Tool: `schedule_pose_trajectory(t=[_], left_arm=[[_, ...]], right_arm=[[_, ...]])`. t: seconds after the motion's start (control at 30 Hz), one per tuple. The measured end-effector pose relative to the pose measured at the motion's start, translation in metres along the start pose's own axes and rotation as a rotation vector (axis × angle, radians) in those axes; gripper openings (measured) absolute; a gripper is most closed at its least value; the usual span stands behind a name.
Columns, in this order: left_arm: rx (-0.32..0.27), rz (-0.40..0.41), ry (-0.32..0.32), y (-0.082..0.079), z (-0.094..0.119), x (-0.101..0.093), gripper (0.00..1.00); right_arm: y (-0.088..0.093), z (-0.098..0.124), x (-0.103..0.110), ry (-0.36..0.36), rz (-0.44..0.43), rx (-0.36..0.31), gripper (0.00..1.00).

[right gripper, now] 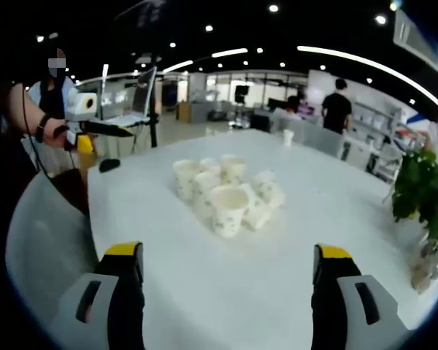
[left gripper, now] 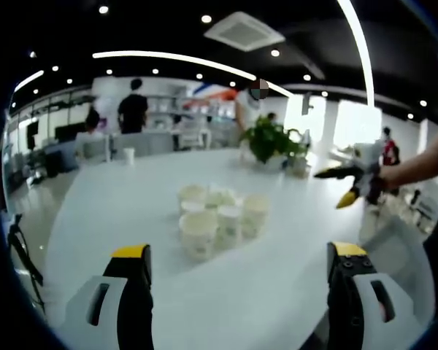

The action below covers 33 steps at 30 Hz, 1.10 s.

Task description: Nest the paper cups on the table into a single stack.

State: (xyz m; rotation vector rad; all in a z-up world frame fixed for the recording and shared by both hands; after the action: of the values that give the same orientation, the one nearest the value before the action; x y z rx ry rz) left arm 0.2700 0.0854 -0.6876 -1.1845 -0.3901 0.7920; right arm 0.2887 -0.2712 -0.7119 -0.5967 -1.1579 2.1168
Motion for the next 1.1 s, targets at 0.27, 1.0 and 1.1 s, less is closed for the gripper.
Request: schedule_pose_trajectory(t=[0.27, 1.0, 1.1], left_arm=[[0.001, -0.006, -0.005, 0.003, 0.003, -0.001, 0.99], [0.004, -0.01, -0.005, 0.006, 0.004, -0.008, 0.99], [0.012, -0.007, -0.005, 0.009, 0.004, -0.008, 0.99]], right_arm=[[0.0, -0.016, -0.001, -0.024, 0.012, -0.005, 0.94], [0.003, -0.056, -0.006, -0.087, 0.04, -0.021, 0.92], [0.004, -0.063, -0.006, -0.093, 0.034, -0.023, 0.92]])
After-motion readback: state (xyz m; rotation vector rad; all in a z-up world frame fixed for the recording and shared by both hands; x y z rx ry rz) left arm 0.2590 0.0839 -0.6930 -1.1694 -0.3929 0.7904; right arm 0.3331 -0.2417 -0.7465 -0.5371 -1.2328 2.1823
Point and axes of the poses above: the point that each gripper's makers call its tool centre point, and the gripper's own axes: z roughly backward along the fingers, x roughly to its left, y roughly out of its underside, the point moved 6 cm from there along z, roughly backward along the fingers, and after that the axes turned 2 degrees about x, right-handed, at the moved point
